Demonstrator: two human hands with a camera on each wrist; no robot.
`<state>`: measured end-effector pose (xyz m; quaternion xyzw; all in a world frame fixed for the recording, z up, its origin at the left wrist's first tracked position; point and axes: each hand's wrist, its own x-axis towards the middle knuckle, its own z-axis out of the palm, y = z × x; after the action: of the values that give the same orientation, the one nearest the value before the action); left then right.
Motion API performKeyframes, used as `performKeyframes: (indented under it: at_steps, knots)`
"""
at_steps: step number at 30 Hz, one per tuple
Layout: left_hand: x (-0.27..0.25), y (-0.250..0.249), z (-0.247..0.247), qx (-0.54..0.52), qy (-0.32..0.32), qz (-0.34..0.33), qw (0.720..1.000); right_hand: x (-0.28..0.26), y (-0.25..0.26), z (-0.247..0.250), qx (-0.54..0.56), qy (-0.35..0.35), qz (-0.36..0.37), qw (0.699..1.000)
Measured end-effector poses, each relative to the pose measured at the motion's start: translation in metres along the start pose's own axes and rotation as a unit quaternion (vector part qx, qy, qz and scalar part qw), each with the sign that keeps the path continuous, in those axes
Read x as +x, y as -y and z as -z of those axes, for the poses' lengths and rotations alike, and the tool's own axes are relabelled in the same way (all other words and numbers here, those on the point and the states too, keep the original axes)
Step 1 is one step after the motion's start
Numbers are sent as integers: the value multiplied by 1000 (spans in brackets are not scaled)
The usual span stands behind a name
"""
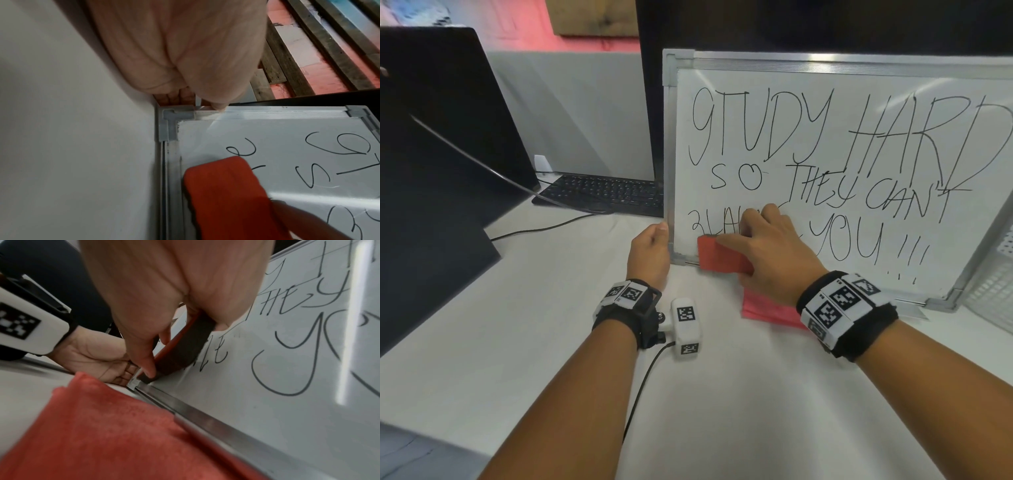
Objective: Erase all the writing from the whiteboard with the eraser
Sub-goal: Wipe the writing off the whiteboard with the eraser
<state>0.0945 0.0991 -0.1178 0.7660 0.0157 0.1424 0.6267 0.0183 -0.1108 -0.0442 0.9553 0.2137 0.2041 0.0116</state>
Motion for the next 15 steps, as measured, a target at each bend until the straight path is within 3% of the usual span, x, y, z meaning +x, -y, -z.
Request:
performKeyframes:
  at_steps: [6, 11, 15]
  knots:
    - [1, 0, -1, 0, 2, -2, 1000, -2, 3, 2, 4, 14, 1, 1000]
    - [2, 3, -1, 0, 5, 0, 1000, 0, 0, 2, 20, -24, -7, 999]
    - [0, 1, 0, 0, 2, -3, 1000, -1, 2, -1, 18, -1, 8, 1000]
